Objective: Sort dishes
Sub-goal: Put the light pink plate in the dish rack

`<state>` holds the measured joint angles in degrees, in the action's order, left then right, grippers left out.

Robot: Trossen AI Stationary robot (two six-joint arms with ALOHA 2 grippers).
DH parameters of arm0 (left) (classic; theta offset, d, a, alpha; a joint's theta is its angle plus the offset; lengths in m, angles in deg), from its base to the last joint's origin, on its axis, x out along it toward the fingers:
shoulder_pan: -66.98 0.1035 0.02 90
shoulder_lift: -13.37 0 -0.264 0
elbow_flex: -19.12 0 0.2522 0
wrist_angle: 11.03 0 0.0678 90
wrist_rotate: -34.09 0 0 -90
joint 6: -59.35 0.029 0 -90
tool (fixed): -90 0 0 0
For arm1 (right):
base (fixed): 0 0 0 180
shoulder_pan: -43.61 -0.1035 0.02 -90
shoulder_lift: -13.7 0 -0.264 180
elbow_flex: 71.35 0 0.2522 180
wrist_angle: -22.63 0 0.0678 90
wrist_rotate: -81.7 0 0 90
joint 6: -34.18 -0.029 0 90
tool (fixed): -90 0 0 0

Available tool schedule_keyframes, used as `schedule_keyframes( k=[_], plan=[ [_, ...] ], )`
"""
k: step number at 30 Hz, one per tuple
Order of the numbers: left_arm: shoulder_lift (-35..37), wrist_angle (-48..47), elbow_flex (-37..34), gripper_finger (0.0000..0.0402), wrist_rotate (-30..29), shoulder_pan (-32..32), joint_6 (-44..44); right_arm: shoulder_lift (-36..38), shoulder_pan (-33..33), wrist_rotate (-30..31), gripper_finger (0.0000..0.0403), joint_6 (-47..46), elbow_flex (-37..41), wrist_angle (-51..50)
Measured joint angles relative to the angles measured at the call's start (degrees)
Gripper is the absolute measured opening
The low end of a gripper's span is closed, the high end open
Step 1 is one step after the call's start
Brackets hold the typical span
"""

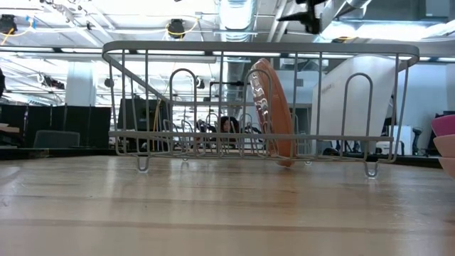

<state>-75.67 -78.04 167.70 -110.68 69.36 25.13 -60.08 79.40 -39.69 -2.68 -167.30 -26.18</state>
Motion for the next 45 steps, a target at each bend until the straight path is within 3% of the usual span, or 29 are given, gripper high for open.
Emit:
schedule_keyframes(
  k=[5, 12, 18, 26, 37, 45],
  plan=[
    [0.4, -12.9, 0.0, 0.0001, 8.1, -1.4, -11.5, 1.5, -0.6, 2.1, 0.0296, 6.3, 0.0, -13.0],
    [-1.6, -30.7, -0.1, 0.0001, 21.4, -2.2, -27.2, 4.8, -1.4, 8.7, 0.0296, 8.3, 0.0, -21.7],
    [-3.7, -36.7, -0.1, 0.0001, 36.5, -0.6, -29.9, 7.3, -3.1, 6.8, 0.0296, 6.6, 0.0, -12.8],
    [-3.8, -35.8, -4.5, 0.0001, 60.8, 7.6, -22.0, 8.7, -11.7, -1.7, 0.0287, 12.3, -0.1, 8.7],
    [-3.9, -28.2, -18.0, 0.0, 97.2, 24.1, 0.2, 2.0, -28.8, -1.9, 0.0285, 10.0, -0.1, 16.9],
    [-3.9, -27.9, -31.5, 0.0, 110.4, 26.4, 8.2, -4.7, -32.5, 0.7, 0.0285, 10.4, -2.5, 17.5]
  ],
)
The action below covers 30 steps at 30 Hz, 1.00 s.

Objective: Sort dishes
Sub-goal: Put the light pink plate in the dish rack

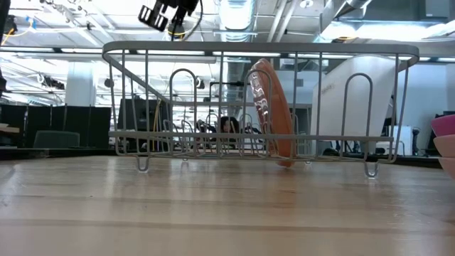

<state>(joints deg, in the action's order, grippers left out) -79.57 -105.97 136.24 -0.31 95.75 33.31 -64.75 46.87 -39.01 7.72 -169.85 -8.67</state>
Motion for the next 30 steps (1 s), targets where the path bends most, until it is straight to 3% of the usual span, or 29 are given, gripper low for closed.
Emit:
schedule_keyframes(
  k=[7, 15, 19, 26, 30],
  plan=[
    [0.0, 3.4, -6.2, 0.0, 2.7, 0.0, 0.7, -5.7, -0.9, 2.2, 0.0285, 1.9, -4.0, -0.2],
    [0.1, 6.9, -8.1, 0.0, 5.4, 0.0, 1.2, -10.0, -1.1, -1.3, 0.0269, 2.1, -7.5, -0.3],
    [0.1, 7.8, -8.1, 0.0, 5.4, 0.1, 1.1, -11.0, -1.5, -2.4, 0.0226, 2.1, -8.3, -0.5],
    [0.1, 7.8, -8.1, 0.0, 5.6, 0.5, 1.3, -10.8, -2.3, -2.6, 0.0109, 2.7, -8.4, -1.2],
    [0.0, 7.9, -8.1, 0.0, 5.8, 0.4, 1.3, -10.7, -3.2, -2.5, 0.0085, 2.7, -8.4, -1.2]
  ],
)
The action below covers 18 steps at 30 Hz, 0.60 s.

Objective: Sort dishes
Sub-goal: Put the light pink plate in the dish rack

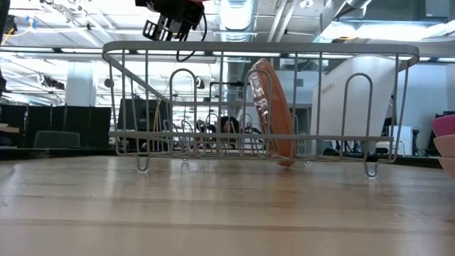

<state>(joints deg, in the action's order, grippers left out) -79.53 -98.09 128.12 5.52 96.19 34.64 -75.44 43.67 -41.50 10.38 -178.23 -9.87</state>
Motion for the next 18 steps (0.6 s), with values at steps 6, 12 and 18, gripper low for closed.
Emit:
schedule_keyframes(
  k=[6, 12, 18],
  plan=[
    [0.0, 0.4, 0.0, 0.0, -0.5, 0.0, 0.2, -0.1, -0.1, 0.1, 0.0066, -1.0, 0.0, -0.1],
    [0.0, 2.8, 0.0, 0.0008, -3.4, 0.0, 0.3, -0.2, 0.0, 0.5, 0.0011, -0.3, 0.0, 0.1],
    [0.2, 6.3, 2.3, 0.008, -4.9, 0.4, -0.6, -0.1, -0.3, -1.4, 0.0003, -5.8, 0.1, -2.4]
  ],
)
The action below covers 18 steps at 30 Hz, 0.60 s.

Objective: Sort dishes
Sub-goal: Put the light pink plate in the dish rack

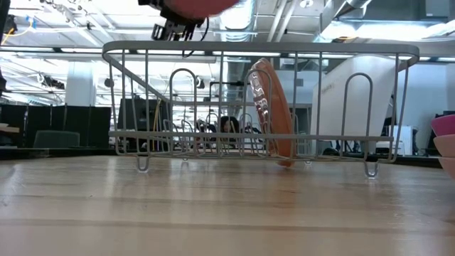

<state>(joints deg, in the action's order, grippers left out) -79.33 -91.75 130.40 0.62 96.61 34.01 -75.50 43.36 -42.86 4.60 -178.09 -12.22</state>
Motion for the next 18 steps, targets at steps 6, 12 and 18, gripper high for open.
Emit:
schedule_keyframes(
  k=[6, 12, 18],
  plan=[
    [0.3, 1.4, 4.5, 0.0158, -5.8, 2.6, 1.4, 0.1, -0.7, 1.6, 0.0, -4.4, -0.1, -0.1],
    [0.3, 0.8, 7.6, 0.0177, -15.9, 7.0, 3.4, 0.0, -0.8, 10.2, 0.0, -21.2, -0.1, -3.2],
    [0.3, -7.5, 6.6, 0.0177, -32.0, 10.9, 6.5, 0.3, -1.7, 27.7, 0.0, -41.2, -0.1, -2.5]
  ],
)
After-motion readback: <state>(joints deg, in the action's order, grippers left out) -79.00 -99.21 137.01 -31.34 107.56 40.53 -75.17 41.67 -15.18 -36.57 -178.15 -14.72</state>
